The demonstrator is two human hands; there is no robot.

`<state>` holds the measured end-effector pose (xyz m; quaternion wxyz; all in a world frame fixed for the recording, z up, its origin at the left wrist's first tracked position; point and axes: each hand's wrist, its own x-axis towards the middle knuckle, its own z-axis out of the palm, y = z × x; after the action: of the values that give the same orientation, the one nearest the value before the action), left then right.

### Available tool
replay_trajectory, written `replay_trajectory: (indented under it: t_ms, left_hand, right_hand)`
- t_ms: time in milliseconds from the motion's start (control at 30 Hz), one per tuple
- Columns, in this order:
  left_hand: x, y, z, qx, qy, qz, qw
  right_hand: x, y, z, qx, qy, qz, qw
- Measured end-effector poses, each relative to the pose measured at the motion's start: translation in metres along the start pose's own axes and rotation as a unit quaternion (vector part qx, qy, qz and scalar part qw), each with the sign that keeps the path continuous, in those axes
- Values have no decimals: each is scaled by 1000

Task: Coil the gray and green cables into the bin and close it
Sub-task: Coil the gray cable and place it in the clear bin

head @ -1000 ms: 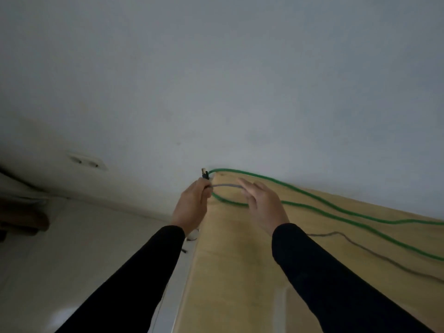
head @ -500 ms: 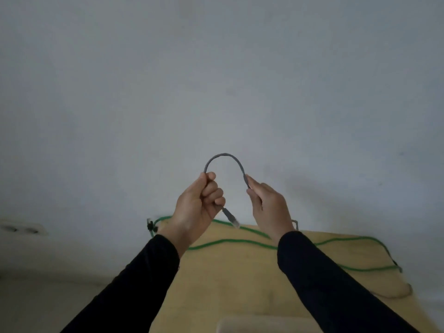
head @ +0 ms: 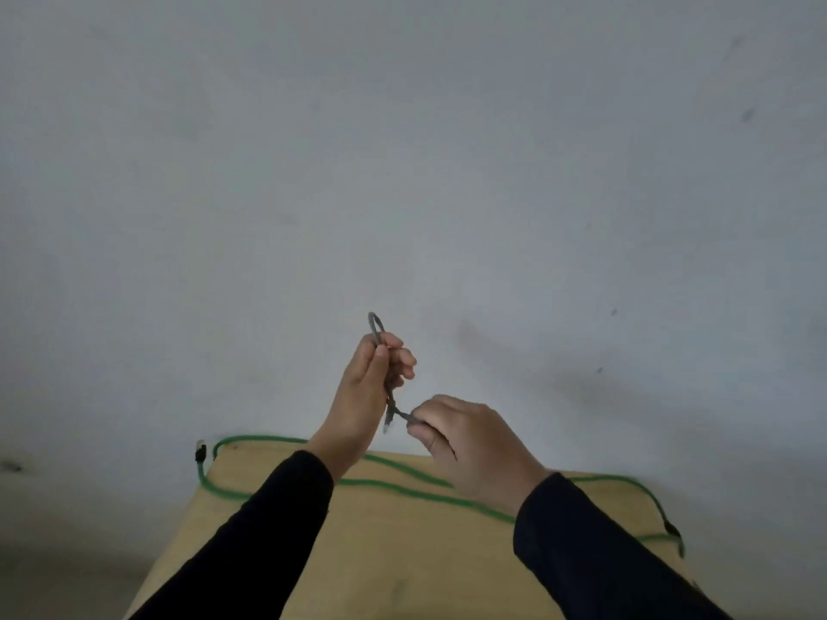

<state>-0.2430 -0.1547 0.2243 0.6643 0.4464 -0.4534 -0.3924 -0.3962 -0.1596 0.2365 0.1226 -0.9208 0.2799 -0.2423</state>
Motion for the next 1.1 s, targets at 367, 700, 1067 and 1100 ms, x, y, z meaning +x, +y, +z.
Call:
replay_trajectory:
  t_ms: [367, 700, 1067, 1100]
  left_hand:
    - [-37, 31, 26, 10, -161, 0, 987]
    - [-18, 58, 6, 28, -173, -40, 984]
    - [-12, 75, 15, -91, -110, -30, 989]
    - [-11, 78, 16, -111, -113, -31, 987]
  right_hand:
    - [36, 9, -89, 212, -6, 109, 971]
    - [49, -5, -78, 248, -10, 78, 966]
    - [37, -4, -59, 397, 93, 143, 902]
    - [35, -6, -56, 395, 100, 150, 901]
